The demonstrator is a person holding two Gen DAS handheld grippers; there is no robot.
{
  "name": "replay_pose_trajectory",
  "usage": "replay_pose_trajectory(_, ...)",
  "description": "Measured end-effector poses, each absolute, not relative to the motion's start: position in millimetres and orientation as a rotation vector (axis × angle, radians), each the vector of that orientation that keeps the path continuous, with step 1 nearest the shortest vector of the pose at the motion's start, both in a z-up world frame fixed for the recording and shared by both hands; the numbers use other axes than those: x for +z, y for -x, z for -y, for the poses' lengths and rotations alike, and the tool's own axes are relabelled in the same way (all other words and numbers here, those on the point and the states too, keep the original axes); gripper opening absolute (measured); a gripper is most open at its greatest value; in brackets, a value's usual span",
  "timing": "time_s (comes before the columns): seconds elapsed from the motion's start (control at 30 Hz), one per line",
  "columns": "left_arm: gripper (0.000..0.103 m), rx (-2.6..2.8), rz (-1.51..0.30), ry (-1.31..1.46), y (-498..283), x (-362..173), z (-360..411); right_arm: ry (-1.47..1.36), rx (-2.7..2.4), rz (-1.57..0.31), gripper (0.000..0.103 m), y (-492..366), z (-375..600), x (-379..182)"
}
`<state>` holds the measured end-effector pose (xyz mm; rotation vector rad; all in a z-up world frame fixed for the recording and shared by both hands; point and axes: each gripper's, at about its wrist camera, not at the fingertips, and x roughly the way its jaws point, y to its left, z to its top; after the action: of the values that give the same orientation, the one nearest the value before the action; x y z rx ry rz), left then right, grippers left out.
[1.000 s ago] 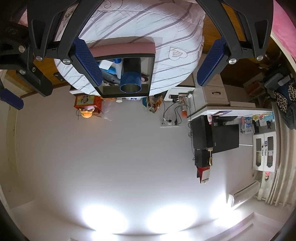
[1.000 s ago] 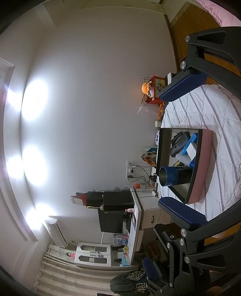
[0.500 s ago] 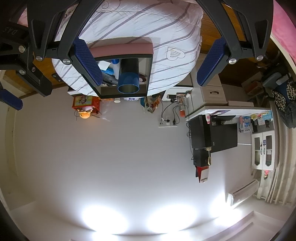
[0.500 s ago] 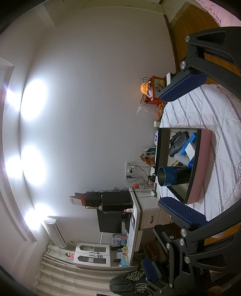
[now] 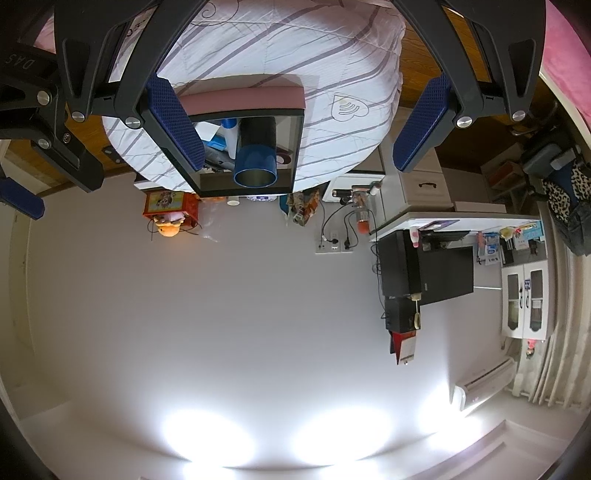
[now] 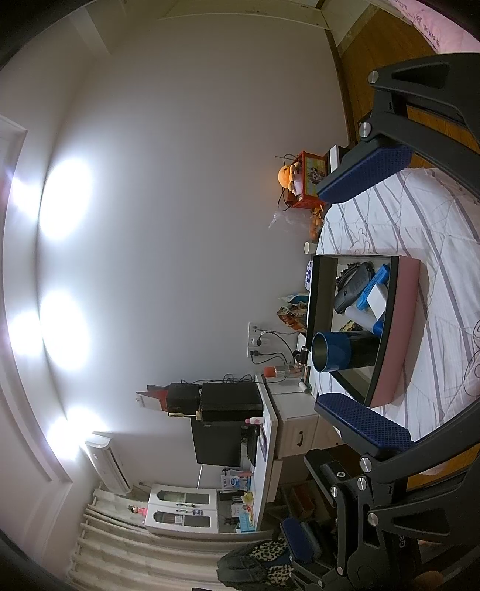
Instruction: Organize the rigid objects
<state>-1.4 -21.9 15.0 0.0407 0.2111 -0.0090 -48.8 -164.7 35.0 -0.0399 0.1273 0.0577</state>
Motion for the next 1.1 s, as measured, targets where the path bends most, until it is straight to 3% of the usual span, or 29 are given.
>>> replay_pose_trajectory(1.1, 0.103, 0.002, -0.208, -0.049, -4.5, 14.4, 26.7, 0.042, 0.052, -0.132, 0.103, 45.8, 164.7, 33.5)
